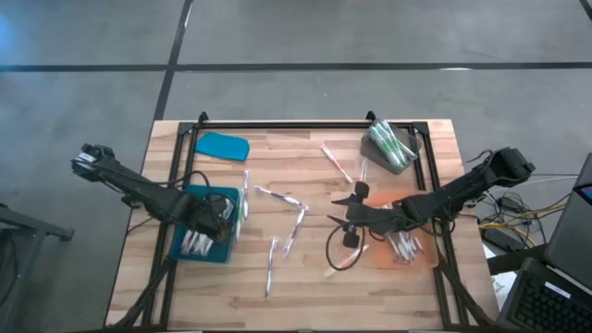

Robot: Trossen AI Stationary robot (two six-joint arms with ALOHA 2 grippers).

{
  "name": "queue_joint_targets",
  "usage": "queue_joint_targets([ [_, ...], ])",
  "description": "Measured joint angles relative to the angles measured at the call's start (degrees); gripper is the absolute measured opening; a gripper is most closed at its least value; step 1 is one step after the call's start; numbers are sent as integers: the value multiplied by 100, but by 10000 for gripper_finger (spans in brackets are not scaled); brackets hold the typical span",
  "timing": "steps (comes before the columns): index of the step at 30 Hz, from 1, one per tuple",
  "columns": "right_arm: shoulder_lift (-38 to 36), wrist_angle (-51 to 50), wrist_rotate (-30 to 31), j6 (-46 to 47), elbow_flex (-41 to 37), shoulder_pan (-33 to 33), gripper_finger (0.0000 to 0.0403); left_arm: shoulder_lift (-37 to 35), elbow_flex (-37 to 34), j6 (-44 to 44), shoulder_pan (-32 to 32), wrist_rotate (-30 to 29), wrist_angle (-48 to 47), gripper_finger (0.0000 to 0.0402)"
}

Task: Pick & Place Toothbrushes
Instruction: Put the purple toothbrush into the orange bin

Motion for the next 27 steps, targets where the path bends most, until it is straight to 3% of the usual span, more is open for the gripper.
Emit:
queue_joint_targets([
  [9,622,73,-720,-571,434,-319,196,0,163,267,0,-475,59,143],
  [15,1182,-23,-1286,-1153,991,-491,181,2,221,753,0,-1276,500,140],
  [20,1651,-532,-1850,-1475,1547,-667,176,4,221,1665,0,-2165,1412,140],
  [27,2512,-1811,-2273,-1956,2545,-863,194,4,221,3640,0,-3022,2959,139],
])
